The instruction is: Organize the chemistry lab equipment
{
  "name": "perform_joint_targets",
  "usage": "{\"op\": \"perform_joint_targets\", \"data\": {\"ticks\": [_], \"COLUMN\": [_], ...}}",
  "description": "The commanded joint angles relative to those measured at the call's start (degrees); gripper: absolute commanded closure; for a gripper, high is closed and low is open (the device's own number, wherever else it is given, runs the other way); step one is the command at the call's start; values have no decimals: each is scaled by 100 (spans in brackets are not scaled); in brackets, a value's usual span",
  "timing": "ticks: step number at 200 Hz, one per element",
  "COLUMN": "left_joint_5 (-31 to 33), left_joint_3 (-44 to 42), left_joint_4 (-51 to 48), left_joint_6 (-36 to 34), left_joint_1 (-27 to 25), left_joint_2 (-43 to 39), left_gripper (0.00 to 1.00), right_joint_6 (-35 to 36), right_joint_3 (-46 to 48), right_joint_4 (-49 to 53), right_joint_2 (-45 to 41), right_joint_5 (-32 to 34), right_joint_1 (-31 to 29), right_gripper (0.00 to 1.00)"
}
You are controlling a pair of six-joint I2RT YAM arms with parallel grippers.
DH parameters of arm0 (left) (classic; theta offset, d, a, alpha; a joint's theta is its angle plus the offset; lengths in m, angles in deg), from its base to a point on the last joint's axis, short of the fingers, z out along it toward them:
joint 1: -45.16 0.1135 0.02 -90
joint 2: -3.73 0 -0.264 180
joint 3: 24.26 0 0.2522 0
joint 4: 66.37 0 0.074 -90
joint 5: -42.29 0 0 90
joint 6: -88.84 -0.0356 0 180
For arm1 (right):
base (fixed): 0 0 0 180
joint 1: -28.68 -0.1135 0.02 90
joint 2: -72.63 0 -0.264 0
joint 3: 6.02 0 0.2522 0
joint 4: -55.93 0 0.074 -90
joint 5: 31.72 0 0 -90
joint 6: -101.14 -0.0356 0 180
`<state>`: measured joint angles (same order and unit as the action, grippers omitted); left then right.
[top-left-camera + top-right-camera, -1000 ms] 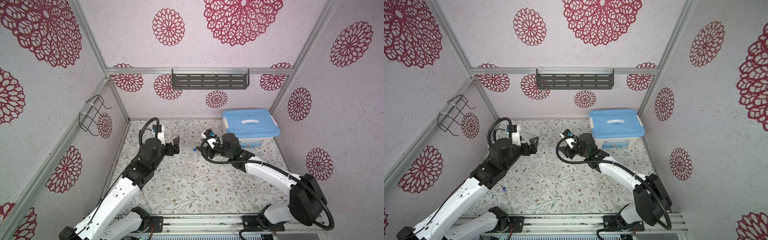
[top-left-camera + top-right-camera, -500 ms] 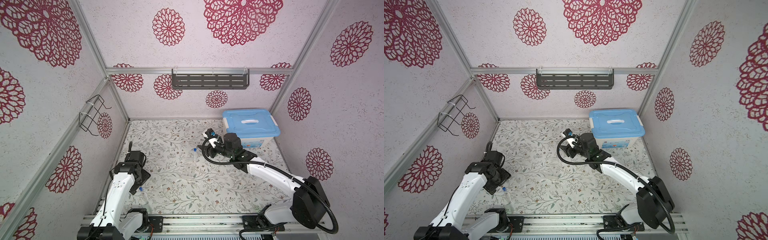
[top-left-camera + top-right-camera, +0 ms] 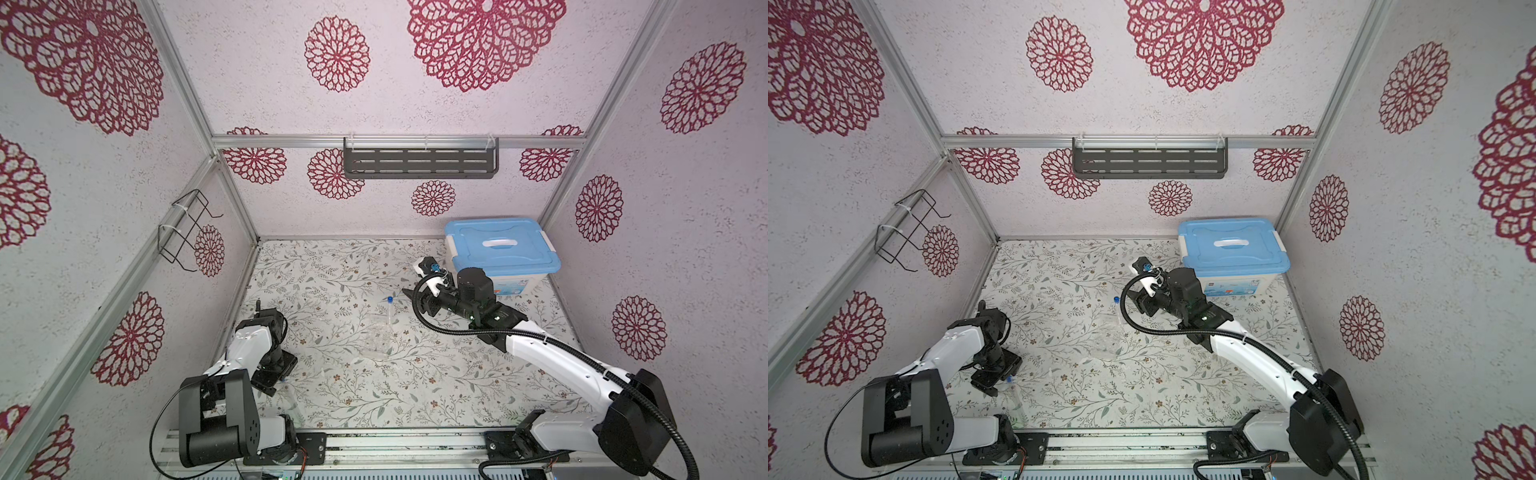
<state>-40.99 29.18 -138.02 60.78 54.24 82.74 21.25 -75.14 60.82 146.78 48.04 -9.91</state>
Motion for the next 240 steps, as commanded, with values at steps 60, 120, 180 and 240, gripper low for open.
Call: {"op": "perform_joint_targets", "data": {"ticks": [60,120,180,240], "left_joint_5": [-735,-753,-788,-934], "left_joint_3": [-341,-374,-197,139], "left_joint_4": [977,863,698,525], "left_joint_6": [80,165,12,-116], "left_joint_1": [-117,-212,-205,-206], "left_joint_2": [76,-227,-100,-490], "left_gripper": [59,70,78,83], "right_joint_6": [-191,-531,-623,-1455], "right_joint_3": [-2,104,-54,94], "right_joint_4": [-201,-630,-536,-791], "right_joint_2": [-217,-121,-15,-52], "right_joint_5": [39,-57,-216,-410], "right_joint_1": [-17,-17,-26,79], "right_gripper": [33,33,33,18]}}
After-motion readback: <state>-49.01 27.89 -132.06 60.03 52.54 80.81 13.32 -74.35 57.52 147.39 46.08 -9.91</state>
